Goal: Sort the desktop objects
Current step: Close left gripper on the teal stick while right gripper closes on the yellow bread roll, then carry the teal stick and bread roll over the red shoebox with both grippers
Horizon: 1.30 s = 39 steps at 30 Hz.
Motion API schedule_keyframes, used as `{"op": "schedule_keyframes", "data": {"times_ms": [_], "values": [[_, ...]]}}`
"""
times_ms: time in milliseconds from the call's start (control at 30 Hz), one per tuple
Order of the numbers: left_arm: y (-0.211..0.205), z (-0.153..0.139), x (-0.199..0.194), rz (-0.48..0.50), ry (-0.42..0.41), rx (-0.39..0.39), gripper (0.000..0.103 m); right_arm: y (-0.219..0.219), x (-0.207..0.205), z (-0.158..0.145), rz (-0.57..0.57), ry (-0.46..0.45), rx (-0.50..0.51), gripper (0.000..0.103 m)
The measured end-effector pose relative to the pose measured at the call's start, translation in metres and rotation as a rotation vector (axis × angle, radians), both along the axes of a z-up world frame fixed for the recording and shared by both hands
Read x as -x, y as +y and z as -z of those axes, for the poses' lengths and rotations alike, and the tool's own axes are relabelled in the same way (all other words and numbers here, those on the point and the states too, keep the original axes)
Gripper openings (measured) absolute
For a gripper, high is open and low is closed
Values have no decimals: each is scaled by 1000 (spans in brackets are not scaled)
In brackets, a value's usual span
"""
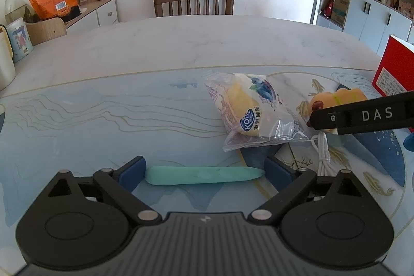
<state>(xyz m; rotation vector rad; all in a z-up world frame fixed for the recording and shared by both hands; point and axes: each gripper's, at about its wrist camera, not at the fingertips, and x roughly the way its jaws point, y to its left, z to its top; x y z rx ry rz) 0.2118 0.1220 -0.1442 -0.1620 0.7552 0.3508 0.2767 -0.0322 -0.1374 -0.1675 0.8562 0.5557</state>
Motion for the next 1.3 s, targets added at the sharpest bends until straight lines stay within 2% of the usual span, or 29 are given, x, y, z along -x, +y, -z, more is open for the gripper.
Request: {"op": "schedule_keyframes", "data": {"times_ms": [367,667,1300], "values": [[-2,-11,1,3,4,1,98,-9,4,-9,2,-18,0,72],[-12,-34,0,15,-9,-9,98,-28,9,-22,12,-19,-14,72],[-64,-88,-9,130,-6,4,98,-91,39,-66,29,5,-15,72]]}}
